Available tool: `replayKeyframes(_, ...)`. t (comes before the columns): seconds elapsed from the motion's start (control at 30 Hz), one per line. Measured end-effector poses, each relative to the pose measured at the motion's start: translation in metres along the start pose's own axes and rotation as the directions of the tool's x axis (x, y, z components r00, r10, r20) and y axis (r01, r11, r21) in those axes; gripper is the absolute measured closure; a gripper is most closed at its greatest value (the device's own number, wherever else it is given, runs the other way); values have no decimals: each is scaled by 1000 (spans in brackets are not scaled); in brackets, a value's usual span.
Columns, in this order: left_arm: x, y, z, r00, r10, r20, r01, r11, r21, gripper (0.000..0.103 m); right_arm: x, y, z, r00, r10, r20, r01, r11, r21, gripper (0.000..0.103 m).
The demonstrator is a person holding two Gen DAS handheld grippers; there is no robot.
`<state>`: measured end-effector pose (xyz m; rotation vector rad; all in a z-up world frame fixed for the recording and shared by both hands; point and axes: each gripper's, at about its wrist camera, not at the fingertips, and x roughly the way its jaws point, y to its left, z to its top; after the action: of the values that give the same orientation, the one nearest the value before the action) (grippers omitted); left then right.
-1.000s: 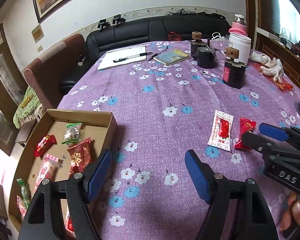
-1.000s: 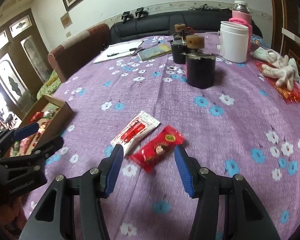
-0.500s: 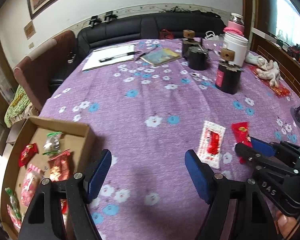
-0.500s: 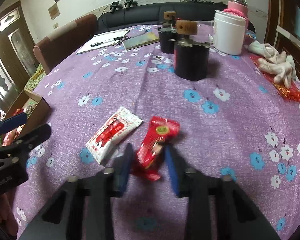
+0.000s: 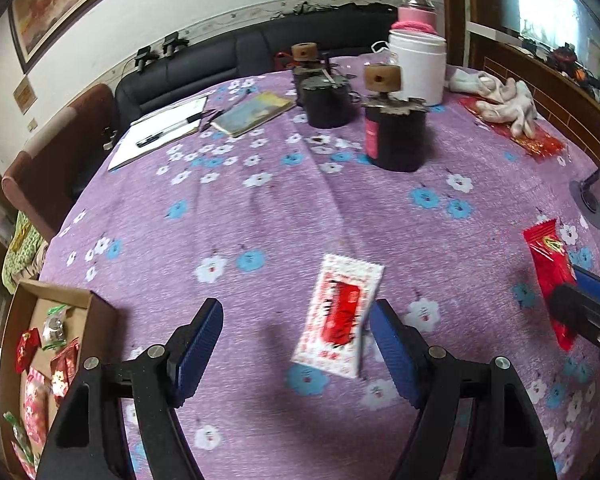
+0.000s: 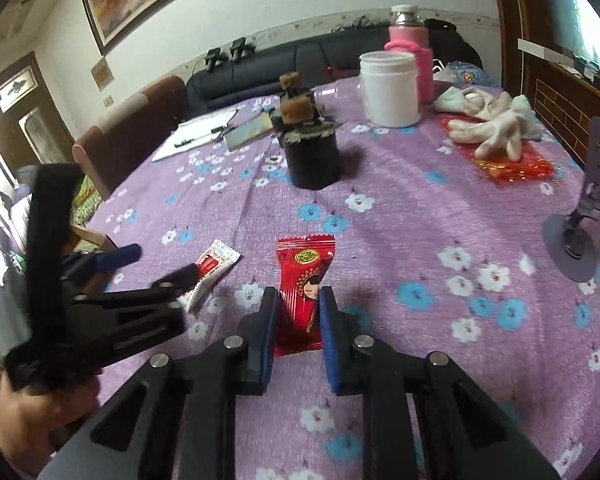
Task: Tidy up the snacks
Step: 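Grasp the red packet with the right gripper while the left grasps the white-red packet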
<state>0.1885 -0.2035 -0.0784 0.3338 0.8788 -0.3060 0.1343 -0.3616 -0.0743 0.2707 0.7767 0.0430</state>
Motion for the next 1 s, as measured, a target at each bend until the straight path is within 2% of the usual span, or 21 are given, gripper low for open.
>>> replayKeyframes(0.17,16,-14,-3,999,-1,-47,4,999,45,24,-14,-4,-5,1000,19,19,-19,1000,17,84)
replayKeyframes(0.27,20,-13,-3,999,-15,-38,16,999,29,22,-18,-6,-8,999,26,24,-26,999,24,84)
replayKeyframes(0.33,22,-8,-2,998,-53,-41,53,999,4,23,-21,-8,-9,999,32,29,-33,999,29,84)
replayKeyframes(0.4,24,-4,-2,993,-113,-42,112,994,-13,37,-24,-9,-10,999,31,36,-33,999,34,84)
replayKeyframes(0.43,23,-3,-1,987,-152,-48,151,988,-26,53,-26,-10,-10,999,35,39,-37,999,37,84)
replayKeyframes(0.47,22,-5,-1,987,-152,-49,151,988,-21,66,-28,-11,-10,998,38,42,-39,998,41,84)
replayKeyframes(0.53,19,-11,-1,988,-144,-50,145,989,8,68,-29,-11,-10,998,39,49,-41,998,43,84)
replayKeyframes(0.8,8,-11,-16,986,-166,-27,165,986,-3,73,-42,-11,-10,996,42,75,-46,998,47,84)
replayKeyframes(1.0,-19,-9,-30,990,-134,39,134,991,3,73,-52,-12,-13,995,41,92,-45,998,49,84)
